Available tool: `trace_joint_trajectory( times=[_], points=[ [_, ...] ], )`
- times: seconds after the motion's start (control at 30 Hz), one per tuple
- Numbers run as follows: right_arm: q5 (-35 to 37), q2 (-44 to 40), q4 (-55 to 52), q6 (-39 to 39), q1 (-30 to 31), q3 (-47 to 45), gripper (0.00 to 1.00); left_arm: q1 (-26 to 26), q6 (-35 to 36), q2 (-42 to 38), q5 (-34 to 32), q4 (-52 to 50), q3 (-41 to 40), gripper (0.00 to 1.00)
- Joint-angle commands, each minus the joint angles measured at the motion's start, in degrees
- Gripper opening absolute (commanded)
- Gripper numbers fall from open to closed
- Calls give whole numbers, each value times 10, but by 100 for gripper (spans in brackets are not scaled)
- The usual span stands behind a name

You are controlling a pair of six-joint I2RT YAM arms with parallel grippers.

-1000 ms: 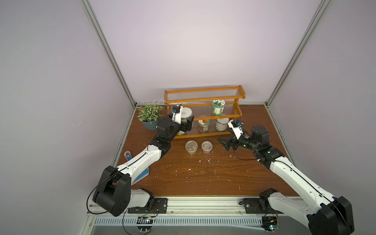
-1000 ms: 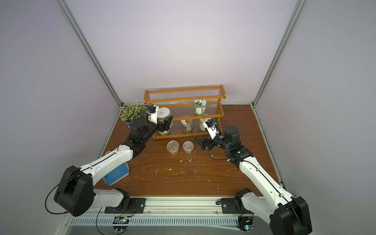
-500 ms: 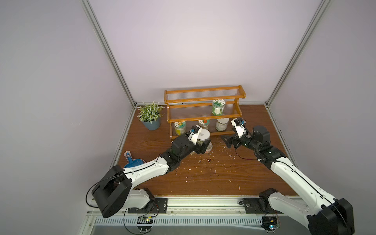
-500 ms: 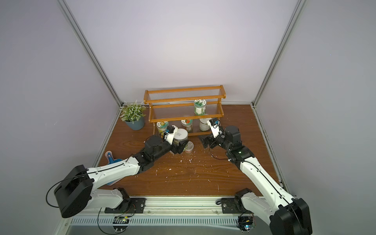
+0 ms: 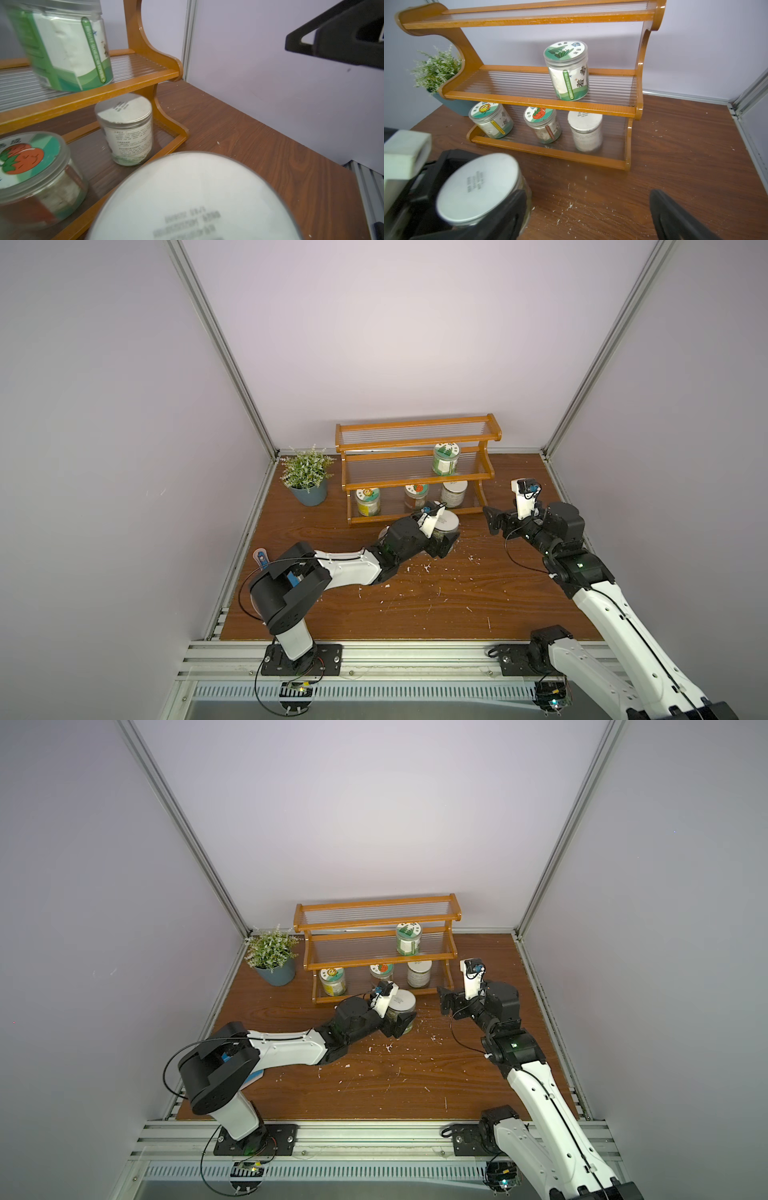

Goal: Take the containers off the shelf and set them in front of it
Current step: Place the container at the center of the board.

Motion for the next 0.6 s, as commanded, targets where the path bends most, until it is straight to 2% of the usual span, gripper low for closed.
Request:
trace_joint_trajectory(
  times=[0.0,0.1,0.3,0.57],
  points=[
    [-55,-13,-32,12,-3,30,99,-4,-4,40,32,53,32,87],
    [-75,-20,-87,3,-4,42,99,-4,5,81,52,55,64,88],
    [-67,-56,-181,-4,-6,60,99,5,6,145,86,59,110,88],
    [-71,-67,-188,7,-6,62,99,6,8,219,125,49,175,88]
  ],
)
